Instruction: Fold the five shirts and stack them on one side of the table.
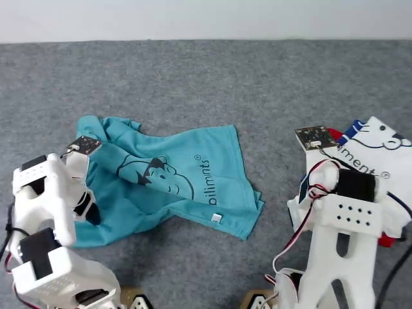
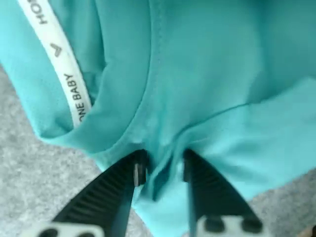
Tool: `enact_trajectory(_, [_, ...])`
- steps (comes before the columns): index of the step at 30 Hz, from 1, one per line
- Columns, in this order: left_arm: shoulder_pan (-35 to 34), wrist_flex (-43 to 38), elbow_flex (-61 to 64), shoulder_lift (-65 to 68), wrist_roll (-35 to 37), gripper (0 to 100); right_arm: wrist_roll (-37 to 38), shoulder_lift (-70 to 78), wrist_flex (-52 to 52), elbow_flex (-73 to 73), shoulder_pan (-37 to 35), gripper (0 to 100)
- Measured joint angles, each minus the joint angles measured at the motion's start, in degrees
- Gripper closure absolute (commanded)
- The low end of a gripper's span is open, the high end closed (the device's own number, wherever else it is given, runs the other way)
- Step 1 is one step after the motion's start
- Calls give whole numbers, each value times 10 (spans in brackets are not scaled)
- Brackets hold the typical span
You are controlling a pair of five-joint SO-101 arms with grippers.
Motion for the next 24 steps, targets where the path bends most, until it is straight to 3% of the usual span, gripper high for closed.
enact_trajectory(5, [0, 12, -4, 0, -1, 986, 0, 0, 0, 0, 0, 987])
enact_trajectory(17, [0, 145, -97, -39, -2, 985, -1, 0, -32, 0, -5, 987])
enact_trajectory(24, [0, 166, -97, -121, -2, 949, -1, 0, -37, 0, -69, 987])
